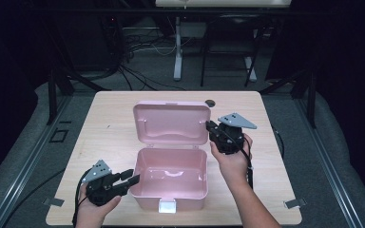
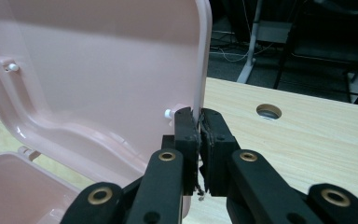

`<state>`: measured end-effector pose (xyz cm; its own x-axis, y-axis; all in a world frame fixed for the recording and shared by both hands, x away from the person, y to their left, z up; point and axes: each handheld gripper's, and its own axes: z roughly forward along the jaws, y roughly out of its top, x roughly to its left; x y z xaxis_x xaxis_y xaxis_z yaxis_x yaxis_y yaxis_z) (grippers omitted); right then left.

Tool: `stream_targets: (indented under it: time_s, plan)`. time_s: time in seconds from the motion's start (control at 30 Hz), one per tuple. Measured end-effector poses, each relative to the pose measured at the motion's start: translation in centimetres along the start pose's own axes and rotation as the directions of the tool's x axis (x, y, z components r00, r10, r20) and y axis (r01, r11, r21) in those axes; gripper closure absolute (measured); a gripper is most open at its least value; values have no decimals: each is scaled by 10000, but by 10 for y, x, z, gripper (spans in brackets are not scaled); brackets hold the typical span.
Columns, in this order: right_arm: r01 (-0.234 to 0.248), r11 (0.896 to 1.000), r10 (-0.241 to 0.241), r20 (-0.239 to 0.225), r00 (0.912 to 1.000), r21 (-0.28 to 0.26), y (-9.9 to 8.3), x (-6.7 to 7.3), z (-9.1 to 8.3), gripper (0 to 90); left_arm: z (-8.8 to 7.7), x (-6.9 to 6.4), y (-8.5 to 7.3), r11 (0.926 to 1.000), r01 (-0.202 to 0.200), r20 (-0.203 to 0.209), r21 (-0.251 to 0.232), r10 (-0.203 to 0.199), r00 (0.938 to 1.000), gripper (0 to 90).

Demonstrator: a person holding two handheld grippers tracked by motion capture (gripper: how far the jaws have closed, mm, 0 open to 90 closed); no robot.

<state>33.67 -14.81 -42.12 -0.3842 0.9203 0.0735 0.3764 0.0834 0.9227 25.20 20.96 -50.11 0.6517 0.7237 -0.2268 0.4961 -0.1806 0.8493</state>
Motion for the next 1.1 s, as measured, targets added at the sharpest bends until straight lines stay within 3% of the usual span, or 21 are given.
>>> stream_targets:
  time_s: [0.13,0.5,0.57,0.63,1.1]
  plan:
    - [-110,9999,110,74,9999,37,1,-2,5,868,1,-2,-4,9999,117,65,-2,-117,9999,592]
    - [-377,9990,372,208,9991,247,2,-6,16,871,2,-6,-5,10000,41,-245,-76,-43,9997,592]
    - [-421,9987,415,203,9989,270,2,-7,17,870,6,-9,-7,9997,-123,-354,206,130,9993,592]
    - [-485,9983,478,203,9986,322,2,-9,19,870,6,-9,-9,10000,-19,-356,35,20,9994,585]
    - [-891,9934,873,281,9958,720,5,-12,31,871,3,-13,-11,10000,-20,-439,-4,20,9990,595]
